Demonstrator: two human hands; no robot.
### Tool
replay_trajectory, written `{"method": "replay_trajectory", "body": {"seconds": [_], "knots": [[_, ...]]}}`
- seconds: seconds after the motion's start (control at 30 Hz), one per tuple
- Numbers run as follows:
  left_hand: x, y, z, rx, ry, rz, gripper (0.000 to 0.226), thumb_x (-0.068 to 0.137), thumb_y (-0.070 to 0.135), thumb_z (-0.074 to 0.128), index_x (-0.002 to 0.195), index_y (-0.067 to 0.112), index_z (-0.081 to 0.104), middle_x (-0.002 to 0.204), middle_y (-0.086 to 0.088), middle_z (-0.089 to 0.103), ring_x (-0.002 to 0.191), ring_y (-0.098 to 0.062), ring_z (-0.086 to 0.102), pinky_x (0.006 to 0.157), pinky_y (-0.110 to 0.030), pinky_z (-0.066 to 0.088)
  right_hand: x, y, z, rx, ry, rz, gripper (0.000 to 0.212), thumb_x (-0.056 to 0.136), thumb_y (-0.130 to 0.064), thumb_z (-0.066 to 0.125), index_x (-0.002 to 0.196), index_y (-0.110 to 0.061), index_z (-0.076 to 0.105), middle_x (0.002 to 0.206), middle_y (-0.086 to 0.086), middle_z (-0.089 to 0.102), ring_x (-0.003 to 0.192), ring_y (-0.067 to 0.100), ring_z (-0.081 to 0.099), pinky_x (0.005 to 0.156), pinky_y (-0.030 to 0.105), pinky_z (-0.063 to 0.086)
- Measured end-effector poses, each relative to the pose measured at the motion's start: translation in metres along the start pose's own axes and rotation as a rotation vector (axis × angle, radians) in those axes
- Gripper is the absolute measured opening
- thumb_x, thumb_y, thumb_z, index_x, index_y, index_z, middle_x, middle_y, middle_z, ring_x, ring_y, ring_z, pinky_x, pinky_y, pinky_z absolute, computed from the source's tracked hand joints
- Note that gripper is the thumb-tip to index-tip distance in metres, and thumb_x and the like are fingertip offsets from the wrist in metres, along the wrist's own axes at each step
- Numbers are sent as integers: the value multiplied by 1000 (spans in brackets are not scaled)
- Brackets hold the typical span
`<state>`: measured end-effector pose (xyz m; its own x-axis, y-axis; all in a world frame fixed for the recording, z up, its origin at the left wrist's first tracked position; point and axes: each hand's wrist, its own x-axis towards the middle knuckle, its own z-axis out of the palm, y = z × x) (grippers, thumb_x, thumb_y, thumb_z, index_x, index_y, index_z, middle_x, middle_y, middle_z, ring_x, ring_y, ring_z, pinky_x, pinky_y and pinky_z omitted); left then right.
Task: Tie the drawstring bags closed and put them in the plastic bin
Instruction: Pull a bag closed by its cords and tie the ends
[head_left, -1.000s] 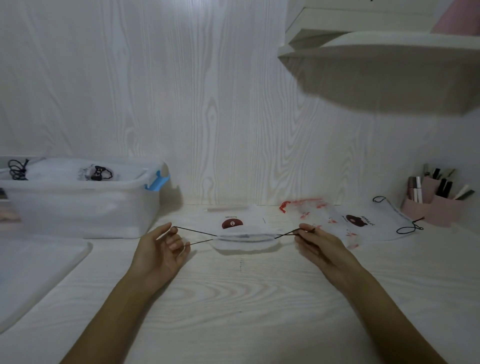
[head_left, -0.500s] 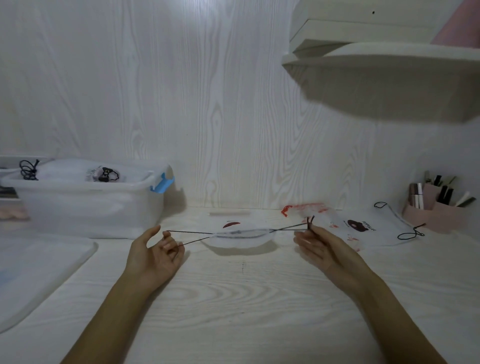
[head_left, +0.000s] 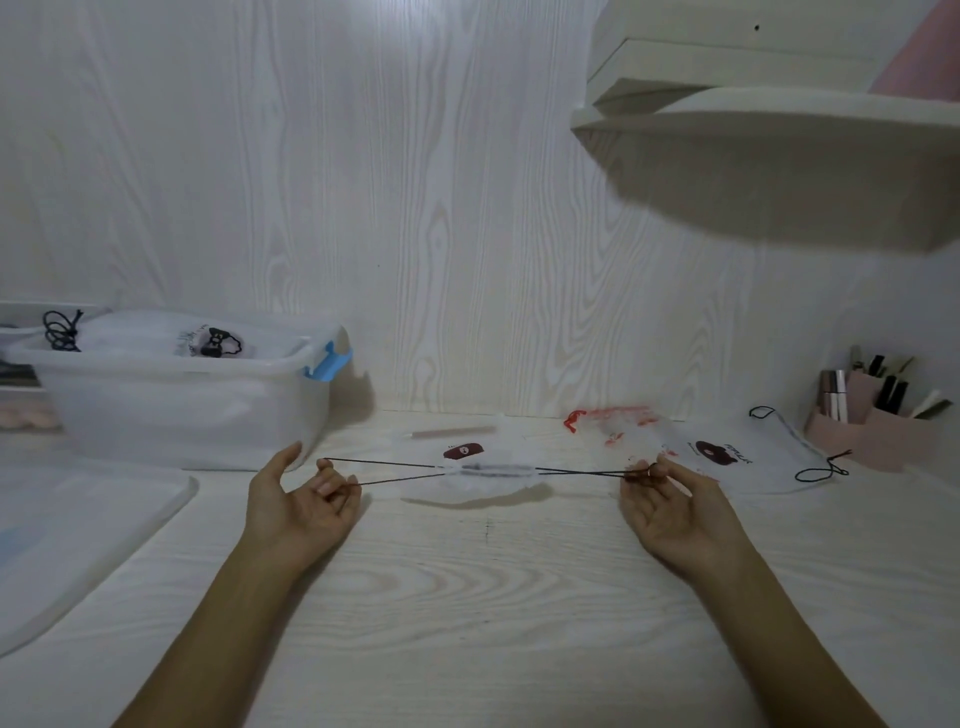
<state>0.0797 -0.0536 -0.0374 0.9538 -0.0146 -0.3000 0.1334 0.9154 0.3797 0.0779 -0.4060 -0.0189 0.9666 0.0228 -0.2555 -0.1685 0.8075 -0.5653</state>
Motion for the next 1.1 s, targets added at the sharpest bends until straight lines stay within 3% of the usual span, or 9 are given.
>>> {"method": "replay_trajectory", "body": {"seconds": [0.13,0.27,0.4,0.5,0.63,0.73,0.8,0.93,1.1], "knots": [[-2,3,1,-128,41,73,29,58,25,66,73,13,45,57,3,39,48,-8,29,63,-18,39,0,-4,-3,59,52,-40,36,88,-19,58,55,-13,43,72,4,62,77,16,64,82,32,53],[-1,8,-4,-250,85,126,26,55,21,61,71,15,41,53,4,34,45,-8,24,56,-14,29,-3,-8,-2,-23,119,-145,33,90,-20,55,59,-12,46,57,1,60,58,14,65,70,29,58],[-1,12,-8,-115,69,139,25,56,25,61,66,15,40,50,5,30,40,-8,23,48,-16,21,1,-10,-6,-93,191,-171,33,91,-20,54,60,-15,43,45,-3,53,48,10,60,64,26,58],[-1,12,-7,34,41,140,27,61,31,62,62,17,39,44,6,27,34,-8,23,38,-18,19,0,-13,-8,-24,195,-168,37,91,-22,52,59,-17,34,41,-4,41,38,8,43,58,21,42],[1,13,-3,595,224,389,38,86,39,55,58,19,38,45,6,31,38,-10,27,38,-21,23,-1,-14,-5,-82,148,-151,42,91,-22,53,54,-16,35,41,-5,30,32,8,24,39,17,30],[2,8,-7,1161,363,700,39,90,28,58,59,11,43,57,-5,39,55,-21,36,56,-31,29,6,-2,-4,-605,174,-207,36,91,-20,58,58,-14,44,40,-6,35,31,7,27,38,19,34],[-1,6,-13,1349,377,813,44,91,22,57,52,11,39,52,-6,37,54,-23,37,54,-33,27,7,5,-1,-850,215,-258,33,89,-18,62,60,-13,47,42,-5,38,34,8,29,41,22,35],[-6,12,-13,1507,516,993,48,87,22,59,48,13,33,45,-6,30,47,-26,34,51,-31,29,2,-5,-3,-737,269,-331,38,86,-15,65,57,-14,41,36,-8,31,27,5,23,29,15,25],[-8,7,-15,1921,437,1052,53,89,33,55,44,15,35,42,-2,38,48,-23,44,50,-28,30,-2,-13,-11,-581,381,-398,41,83,-23,68,59,-19,35,38,-8,30,30,7,24,33,17,25]]}}
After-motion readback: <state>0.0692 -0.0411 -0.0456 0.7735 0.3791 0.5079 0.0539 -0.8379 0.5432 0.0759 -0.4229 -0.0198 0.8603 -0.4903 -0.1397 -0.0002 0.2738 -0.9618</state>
